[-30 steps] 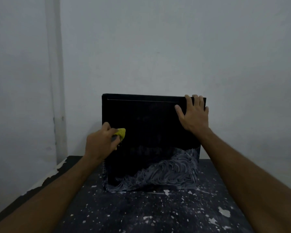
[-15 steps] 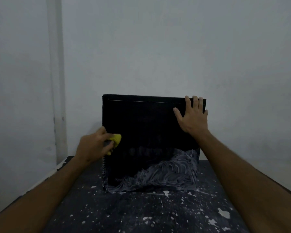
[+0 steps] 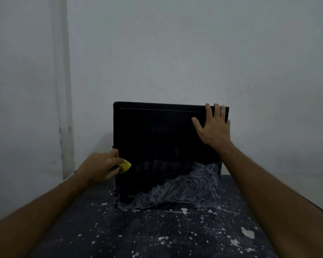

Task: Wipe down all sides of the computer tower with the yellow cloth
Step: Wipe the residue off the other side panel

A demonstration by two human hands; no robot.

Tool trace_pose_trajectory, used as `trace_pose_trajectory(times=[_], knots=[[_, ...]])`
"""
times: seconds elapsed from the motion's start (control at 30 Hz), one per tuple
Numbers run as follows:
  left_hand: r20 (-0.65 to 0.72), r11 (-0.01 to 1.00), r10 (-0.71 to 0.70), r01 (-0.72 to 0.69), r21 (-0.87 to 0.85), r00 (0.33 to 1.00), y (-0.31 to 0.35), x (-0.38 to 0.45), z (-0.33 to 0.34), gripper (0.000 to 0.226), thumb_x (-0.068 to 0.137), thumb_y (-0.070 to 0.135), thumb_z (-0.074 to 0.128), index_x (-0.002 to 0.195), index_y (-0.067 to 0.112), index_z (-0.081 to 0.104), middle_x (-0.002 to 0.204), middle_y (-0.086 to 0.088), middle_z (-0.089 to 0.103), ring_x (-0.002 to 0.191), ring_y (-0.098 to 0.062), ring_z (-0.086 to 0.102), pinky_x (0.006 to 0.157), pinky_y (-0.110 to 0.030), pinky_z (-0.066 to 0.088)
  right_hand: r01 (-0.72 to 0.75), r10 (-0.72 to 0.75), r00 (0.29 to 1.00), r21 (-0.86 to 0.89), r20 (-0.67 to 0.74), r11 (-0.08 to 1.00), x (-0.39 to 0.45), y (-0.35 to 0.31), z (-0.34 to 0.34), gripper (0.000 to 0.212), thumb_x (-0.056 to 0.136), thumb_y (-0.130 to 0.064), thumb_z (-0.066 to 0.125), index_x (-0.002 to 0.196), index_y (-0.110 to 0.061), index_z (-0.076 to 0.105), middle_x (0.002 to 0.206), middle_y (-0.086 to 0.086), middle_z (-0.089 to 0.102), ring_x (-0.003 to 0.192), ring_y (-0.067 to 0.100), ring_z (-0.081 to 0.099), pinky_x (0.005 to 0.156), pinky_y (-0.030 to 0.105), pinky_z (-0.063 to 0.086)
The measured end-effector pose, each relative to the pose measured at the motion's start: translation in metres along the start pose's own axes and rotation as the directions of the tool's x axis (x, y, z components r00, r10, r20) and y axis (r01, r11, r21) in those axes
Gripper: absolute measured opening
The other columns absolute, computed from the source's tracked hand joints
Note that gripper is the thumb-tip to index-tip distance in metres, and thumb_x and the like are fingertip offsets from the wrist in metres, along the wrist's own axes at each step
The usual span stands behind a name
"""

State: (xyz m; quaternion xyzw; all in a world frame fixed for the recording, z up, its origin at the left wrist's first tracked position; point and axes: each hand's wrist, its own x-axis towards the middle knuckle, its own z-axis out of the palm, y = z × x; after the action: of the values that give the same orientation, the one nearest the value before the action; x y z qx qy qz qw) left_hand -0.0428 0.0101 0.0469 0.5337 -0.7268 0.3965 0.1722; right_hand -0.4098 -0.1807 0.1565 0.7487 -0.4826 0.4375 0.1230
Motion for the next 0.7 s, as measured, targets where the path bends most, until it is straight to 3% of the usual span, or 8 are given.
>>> trace_pose_trajectory(times=[0.1, 0.13, 0.27, 0.37, 0.4, 0.53, 0.63, 0.7], knots=[[-0.109, 0.958, -0.277, 0.267, -0.101, 0.955, -0.004, -0.003, -0.003, 0.036, 0.088, 0.042, 0.053, 0.114, 0.023, 0.068, 0.106, -0.001, 0.063, 0.06, -0.026, 0.065, 0.043, -0.028, 0.044, 0.0, 0.0, 1.0, 0.003, -0.004, 1.0, 0.0, 0.0, 0.0, 0.082, 0.098, -0.073, 0.028, 0.162, -0.023, 0.013, 0.17, 0.011, 0.006, 0.157, 0.03, -0.007, 0.12, 0.065, 0.016], [-0.106, 0.953, -0.29, 0.277, -0.121, 0.951, -0.001, -0.006, 0.0, 0.035, 0.089, 0.041, 0.052, 0.116, 0.023, 0.065, 0.108, -0.002, 0.063, 0.059, -0.026, 0.064, 0.042, -0.029, 0.044, 0.002, -0.002, 1.0, 0.004, -0.005, 1.0, 0.0, 0.0, 0.001, 0.082, 0.098, -0.073, 0.028, 0.162, -0.023, 0.013, 0.17, 0.011, 0.006, 0.157, 0.03, -0.007, 0.12, 0.065, 0.016], [0.03, 0.996, -0.068, 0.07, -0.049, 0.997, 0.008, -0.022, 0.018, 0.032, 0.091, 0.041, 0.046, 0.118, 0.028, 0.058, 0.109, -0.003, 0.061, 0.053, -0.024, 0.061, 0.042, -0.025, 0.038, 0.008, -0.008, 1.0, -0.005, -0.007, 1.0, 0.0, 0.001, 0.0, 0.081, 0.098, -0.072, 0.029, 0.161, -0.024, 0.014, 0.169, 0.011, 0.007, 0.157, 0.031, -0.005, 0.12, 0.065, 0.017], [-0.078, 0.945, -0.307, 0.294, -0.145, 0.949, 0.009, -0.023, 0.009, 0.033, 0.09, 0.041, 0.051, 0.117, 0.025, 0.063, 0.103, -0.001, 0.06, 0.053, -0.022, 0.059, 0.042, -0.024, 0.037, 0.01, -0.01, 1.0, -0.011, -0.01, 1.0, 0.0, 0.001, 0.0, 0.082, 0.098, -0.072, 0.029, 0.162, -0.024, 0.013, 0.169, 0.011, 0.007, 0.157, 0.031, -0.004, 0.119, 0.066, 0.018], [-0.085, 0.943, -0.307, 0.291, -0.161, 0.948, 0.011, -0.024, 0.01, 0.033, 0.091, 0.041, 0.051, 0.117, 0.024, 0.063, 0.101, -0.001, 0.06, 0.051, -0.022, 0.057, 0.041, -0.024, 0.037, 0.01, -0.01, 1.0, -0.012, -0.01, 1.0, 0.0, 0.002, 0.0, 0.082, 0.098, -0.072, 0.03, 0.162, -0.024, 0.014, 0.169, 0.011, 0.007, 0.157, 0.032, -0.004, 0.119, 0.066, 0.018], [-0.007, 1.0, 0.014, -0.014, -0.024, 1.0, 0.021, -0.028, 0.025, 0.037, 0.101, 0.047, 0.04, 0.114, 0.025, 0.067, 0.098, -0.004, 0.06, 0.044, -0.02, 0.052, 0.042, -0.022, 0.028, 0.014, -0.014, 1.0, -0.016, -0.005, 1.0, 0.0, 0.001, 0.0, 0.083, 0.097, -0.073, 0.029, 0.162, -0.024, 0.012, 0.169, 0.011, 0.007, 0.157, 0.031, -0.005, 0.119, 0.066, 0.018], [-0.101, 0.962, -0.259, 0.247, -0.112, 0.961, 0.024, -0.016, 0.017, 0.036, 0.095, 0.044, 0.049, 0.113, 0.024, 0.072, 0.098, -0.004, 0.061, 0.048, -0.027, 0.057, 0.04, -0.026, 0.036, 0.013, -0.014, 1.0, -0.021, -0.007, 1.0, -0.001, 0.002, 0.001, 0.084, 0.097, -0.074, 0.029, 0.162, -0.024, 0.012, 0.169, 0.011, 0.006, 0.157, 0.031, -0.006, 0.12, 0.065, 0.018], [-0.085, 0.966, -0.243, 0.233, -0.114, 0.966, 0.03, -0.013, 0.022, 0.036, 0.099, 0.046, 0.046, 0.115, 0.025, 0.07, 0.098, -0.002, 0.057, 0.05, -0.027, 0.056, 0.041, -0.027, 0.038, 0.015, -0.015, 1.0, -0.024, -0.008, 1.0, -0.001, 0.002, 0.001, 0.084, 0.097, -0.074, 0.03, 0.162, -0.023, 0.012, 0.169, 0.011, 0.006, 0.157, 0.031, -0.006, 0.12, 0.065, 0.018]])
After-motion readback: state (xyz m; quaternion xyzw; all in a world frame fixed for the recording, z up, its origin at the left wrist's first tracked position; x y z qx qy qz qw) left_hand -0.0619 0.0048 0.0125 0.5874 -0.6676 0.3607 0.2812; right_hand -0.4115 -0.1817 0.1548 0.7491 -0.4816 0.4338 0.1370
